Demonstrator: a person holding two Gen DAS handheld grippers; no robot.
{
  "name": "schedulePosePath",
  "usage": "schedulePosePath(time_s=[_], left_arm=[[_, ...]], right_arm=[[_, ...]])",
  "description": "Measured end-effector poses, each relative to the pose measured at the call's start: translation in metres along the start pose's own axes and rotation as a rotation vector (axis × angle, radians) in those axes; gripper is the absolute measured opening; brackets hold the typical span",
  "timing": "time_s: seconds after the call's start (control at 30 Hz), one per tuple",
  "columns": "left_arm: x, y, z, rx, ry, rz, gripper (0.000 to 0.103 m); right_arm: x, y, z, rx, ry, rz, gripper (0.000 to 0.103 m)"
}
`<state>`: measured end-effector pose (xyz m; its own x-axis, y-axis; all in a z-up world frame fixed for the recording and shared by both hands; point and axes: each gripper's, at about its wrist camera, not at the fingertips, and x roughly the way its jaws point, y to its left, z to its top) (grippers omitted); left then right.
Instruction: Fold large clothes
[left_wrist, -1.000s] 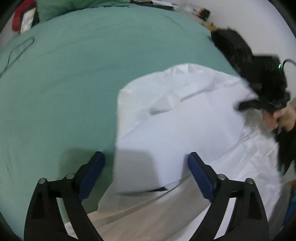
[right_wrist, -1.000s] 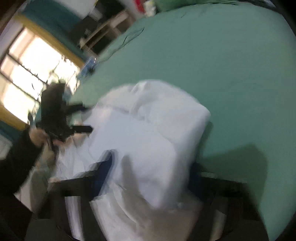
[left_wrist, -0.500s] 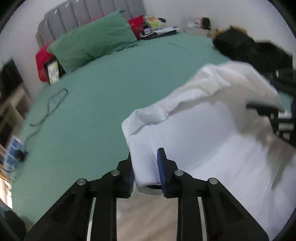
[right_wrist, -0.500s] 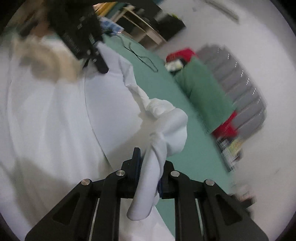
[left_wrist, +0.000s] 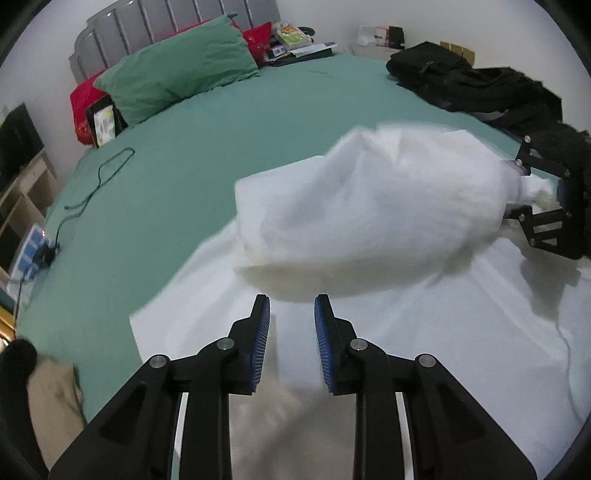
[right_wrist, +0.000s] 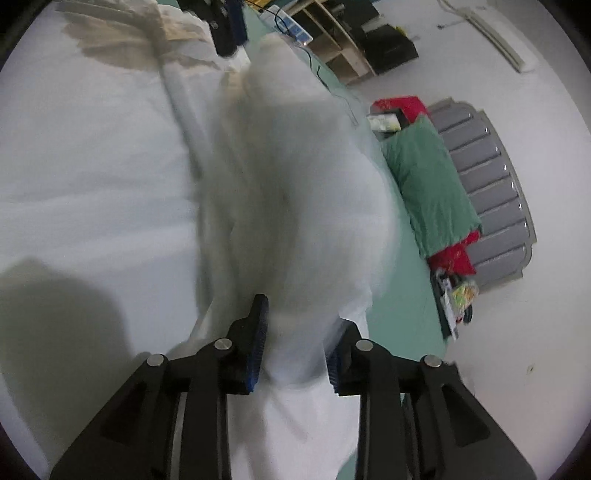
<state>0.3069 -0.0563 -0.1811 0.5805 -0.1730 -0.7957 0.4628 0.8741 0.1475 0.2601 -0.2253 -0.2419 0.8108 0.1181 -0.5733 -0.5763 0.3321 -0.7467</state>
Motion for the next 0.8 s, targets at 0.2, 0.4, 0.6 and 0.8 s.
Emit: schedulePosePath(time_s=[0.2,0.4,0.6,0.8], left_arm=[[-0.031,0.005,-0.029,-0.086,0.007,-0.044,0.033],[-0.05,0.02,-0.032,-0.235,-0.059,-0.057,0.035],[-0.047,0.024,-0.022,-0.315,-0.065,-0.055,0.036],[-0.039,0.026,-0.021,-0.354,-0.05,-0.065,0.036]], right_arm=[[-0.036,-0.022,-0.028,0.183,0.051,0.009,0.056],[-0.037,-0.078,-0.005,0.682,-0.08,0.22,0.057],[0.033,-0.066,0.056,0.959,-0.058,0.482,0.057],[0.045,-0.028,0.059,0.899,0.017,0.533,0.003]])
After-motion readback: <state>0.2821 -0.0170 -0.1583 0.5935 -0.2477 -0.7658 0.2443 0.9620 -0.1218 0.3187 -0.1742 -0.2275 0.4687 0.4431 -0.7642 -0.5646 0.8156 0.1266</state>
